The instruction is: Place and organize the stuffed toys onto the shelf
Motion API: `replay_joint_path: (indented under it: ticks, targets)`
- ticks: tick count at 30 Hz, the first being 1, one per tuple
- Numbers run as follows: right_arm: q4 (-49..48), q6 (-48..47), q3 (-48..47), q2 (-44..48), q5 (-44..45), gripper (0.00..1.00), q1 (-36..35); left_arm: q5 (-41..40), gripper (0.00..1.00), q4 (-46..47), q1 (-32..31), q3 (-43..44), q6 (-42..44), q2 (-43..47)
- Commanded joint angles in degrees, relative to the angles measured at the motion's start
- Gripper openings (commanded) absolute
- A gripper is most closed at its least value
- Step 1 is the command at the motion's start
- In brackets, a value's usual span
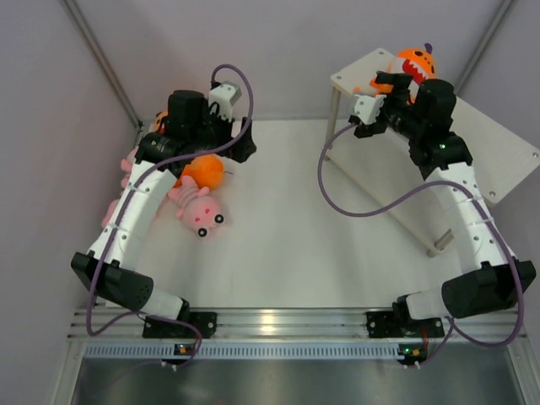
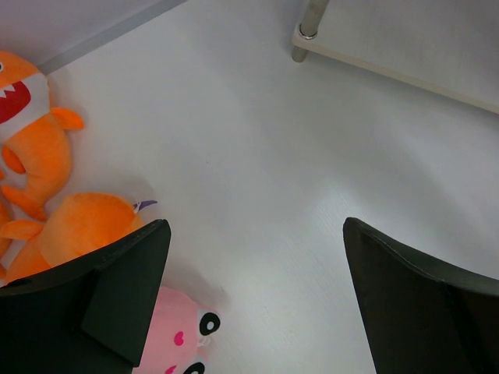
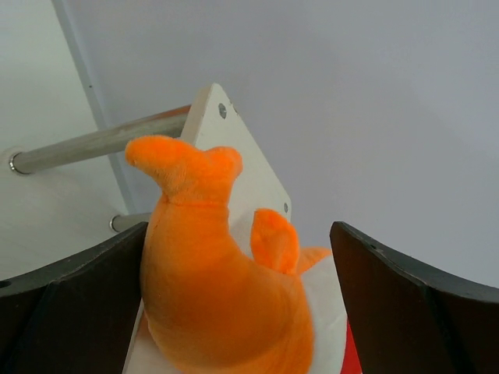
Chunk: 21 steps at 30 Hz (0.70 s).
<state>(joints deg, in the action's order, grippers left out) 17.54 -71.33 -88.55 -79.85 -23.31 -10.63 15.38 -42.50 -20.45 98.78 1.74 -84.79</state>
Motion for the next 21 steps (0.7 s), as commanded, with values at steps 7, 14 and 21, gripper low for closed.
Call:
replay_joint_path:
  ticks: [7, 14, 21]
  targets:
    - [10.31, 1.28, -3.72, 2.77, -3.92, 0.96, -1.76, -6.94, 0.98, 0.4, 0.14, -5.7, 9.51, -3.1]
    - [17.19, 12.14, -7.53, 5.66, -16.58, 0.97, -2.81, -5.01, 0.98, 0.4, 0.85, -6.85, 10.83, -3.01]
    - [-6.12, 49.3, -2.22, 12.54, -6.35, 1.0, -1.59, -3.51, 0.98, 0.31, 0.94, -7.2, 10.74, -3.36]
